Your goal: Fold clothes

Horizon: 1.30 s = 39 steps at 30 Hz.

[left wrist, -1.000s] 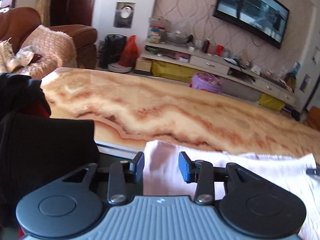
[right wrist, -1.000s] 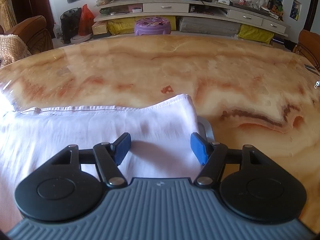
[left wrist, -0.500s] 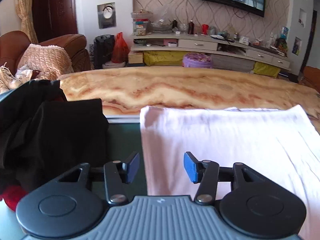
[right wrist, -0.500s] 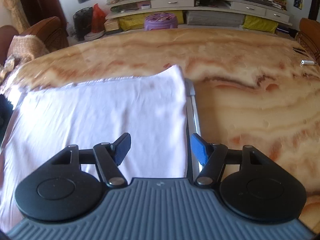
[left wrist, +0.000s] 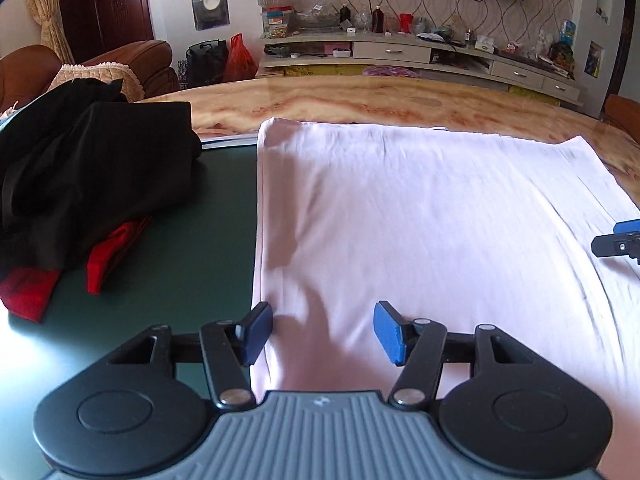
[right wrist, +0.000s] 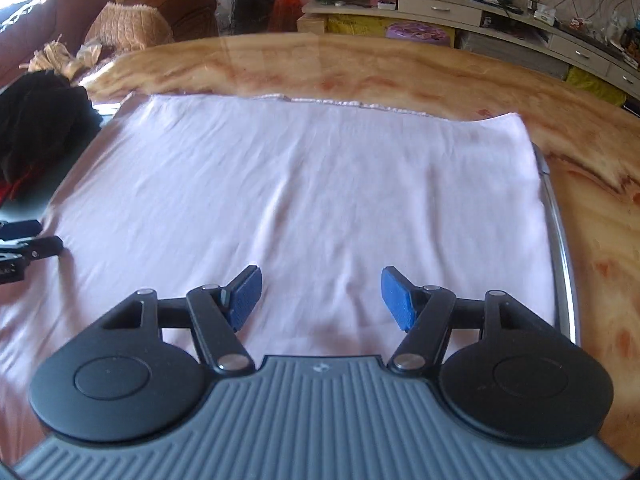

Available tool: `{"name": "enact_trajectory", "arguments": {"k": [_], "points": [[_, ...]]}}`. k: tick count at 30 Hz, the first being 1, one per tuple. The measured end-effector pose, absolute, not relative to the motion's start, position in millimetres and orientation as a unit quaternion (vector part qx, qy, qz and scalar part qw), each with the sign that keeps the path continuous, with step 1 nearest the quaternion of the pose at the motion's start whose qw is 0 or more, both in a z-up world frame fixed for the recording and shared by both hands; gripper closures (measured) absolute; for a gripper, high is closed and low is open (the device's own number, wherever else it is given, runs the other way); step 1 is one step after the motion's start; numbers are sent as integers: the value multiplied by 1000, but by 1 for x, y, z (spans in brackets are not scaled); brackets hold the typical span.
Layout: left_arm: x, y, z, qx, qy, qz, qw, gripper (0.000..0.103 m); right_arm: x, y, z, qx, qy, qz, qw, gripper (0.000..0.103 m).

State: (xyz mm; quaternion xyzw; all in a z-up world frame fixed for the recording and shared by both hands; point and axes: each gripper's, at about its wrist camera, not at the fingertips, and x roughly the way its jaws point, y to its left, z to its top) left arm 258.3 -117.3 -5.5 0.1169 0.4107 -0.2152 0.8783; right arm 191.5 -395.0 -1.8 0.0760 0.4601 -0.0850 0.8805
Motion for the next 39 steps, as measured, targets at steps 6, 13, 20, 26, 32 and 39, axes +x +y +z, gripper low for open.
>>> {"name": "enact_trajectory", "arguments": {"k": [6, 13, 20, 26, 32, 39], "points": [[250, -102, -11, 121, 392, -223, 884, 37, 156, -440, -13, 65, 464, -118, 876, 15], [265, -117, 2, 131, 391, -228, 882, 33, 125, -468, -6, 79, 449, -139, 879, 8], [318, -156, -7, 128, 398, -194, 888, 25, 194, -446, -2, 77, 431, -101, 894, 8], [326, -140, -19, 122, 397, -187, 890, 12, 188, -450, -23, 49, 456, -78, 885, 6], [318, -109, 4, 41, 440, -228, 867, 17, 142, -470, -9, 71, 463, -100, 878, 6], [267, -92, 13, 83, 434, -256, 860, 16, 112, -407, -7, -7, 481, -24, 876, 6]]}}
